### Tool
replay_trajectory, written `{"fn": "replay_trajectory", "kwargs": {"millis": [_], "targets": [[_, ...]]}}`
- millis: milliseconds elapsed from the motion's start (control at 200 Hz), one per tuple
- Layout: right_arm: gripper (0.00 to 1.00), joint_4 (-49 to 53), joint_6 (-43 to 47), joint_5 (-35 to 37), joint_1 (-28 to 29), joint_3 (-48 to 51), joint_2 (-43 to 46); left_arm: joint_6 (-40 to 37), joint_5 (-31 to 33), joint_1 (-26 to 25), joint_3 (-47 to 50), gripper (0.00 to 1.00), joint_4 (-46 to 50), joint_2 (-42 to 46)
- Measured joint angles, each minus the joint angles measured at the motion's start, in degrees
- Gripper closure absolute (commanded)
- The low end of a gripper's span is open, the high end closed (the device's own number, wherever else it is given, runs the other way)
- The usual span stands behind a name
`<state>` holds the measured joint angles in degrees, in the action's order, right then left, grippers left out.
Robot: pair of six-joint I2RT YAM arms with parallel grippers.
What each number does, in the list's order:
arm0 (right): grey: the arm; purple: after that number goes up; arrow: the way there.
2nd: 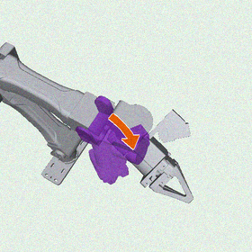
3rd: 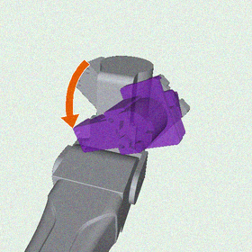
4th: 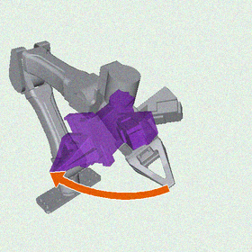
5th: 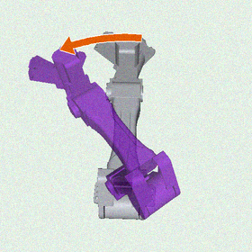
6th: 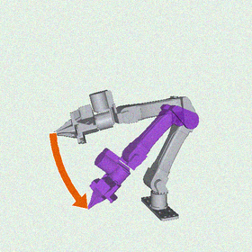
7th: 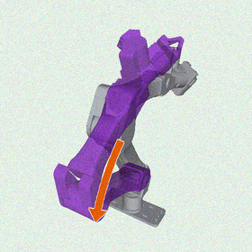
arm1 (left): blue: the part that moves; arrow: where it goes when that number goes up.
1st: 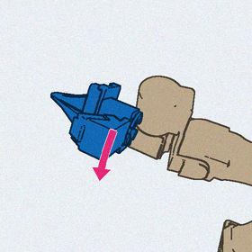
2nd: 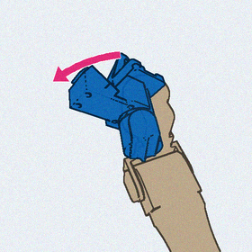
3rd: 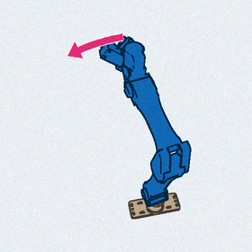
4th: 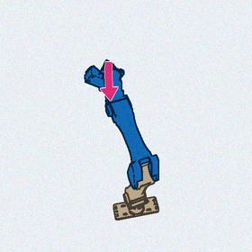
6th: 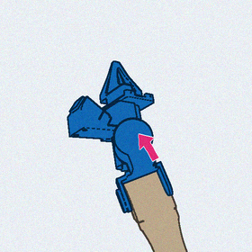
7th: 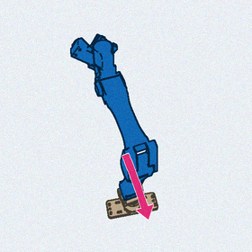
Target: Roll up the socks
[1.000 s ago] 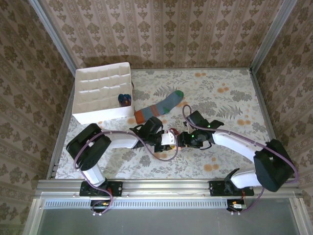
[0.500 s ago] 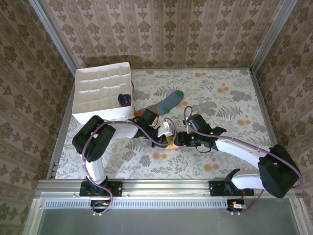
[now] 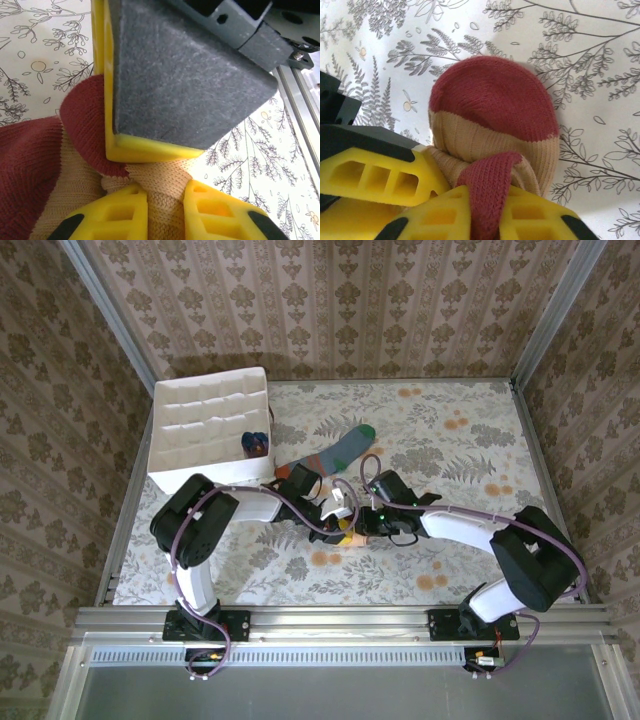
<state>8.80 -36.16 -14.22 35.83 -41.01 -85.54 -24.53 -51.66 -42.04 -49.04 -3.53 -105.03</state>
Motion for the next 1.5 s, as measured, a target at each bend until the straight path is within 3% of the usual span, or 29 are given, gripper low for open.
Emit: {"fn": "replay_trajectory", "kwargs": {"millis": [205,485,770,880,1015,1150,1260,1505], "targets": [[0.99,5.25,-0.74,2.12,0.13,-3.02,-1.29,-0.11,9.11,-2.38,5.97,0.69,-6.86,6.58],[0.99,12.15,-1.53,2.93,0.11,-8.02,-4.74,-10.69,28.81,-9.18,15.28,0.53,-11.65,20.48],[0.99,18.25,-0.11,1.53,-0.44,-13.51,-9.05,-18.45,40.28,-14.53,15.39,0.51,-12.33,17.22],[0.96,19.34,0.39,1.38,-0.44,-14.32,-9.55,-19.04,42.75,-15.30,12.35,0.59,-12.07,12.17],[0.87,20.31,0.83,1.36,-0.59,-14.56,-9.68,-18.58,42.93,-15.54,9.97,0.84,-10.97,9.92],[0.65,20.48,1.64,1.36,-1.09,-14.38,-9.42,-17.00,41.44,-15.08,7.91,0.99,-7.37,9.84],[0.50,18.99,1.40,1.46,-1.70,-11.74,-6.88,-14.56,36.92,-13.05,6.60,1.00,-4.94,9.46],[0.43,11.89,0.85,2.40,-2.21,-2.05,5.27,-7.13,20.90,-6.49,4.61,1.00,-2.05,7.19]]}}
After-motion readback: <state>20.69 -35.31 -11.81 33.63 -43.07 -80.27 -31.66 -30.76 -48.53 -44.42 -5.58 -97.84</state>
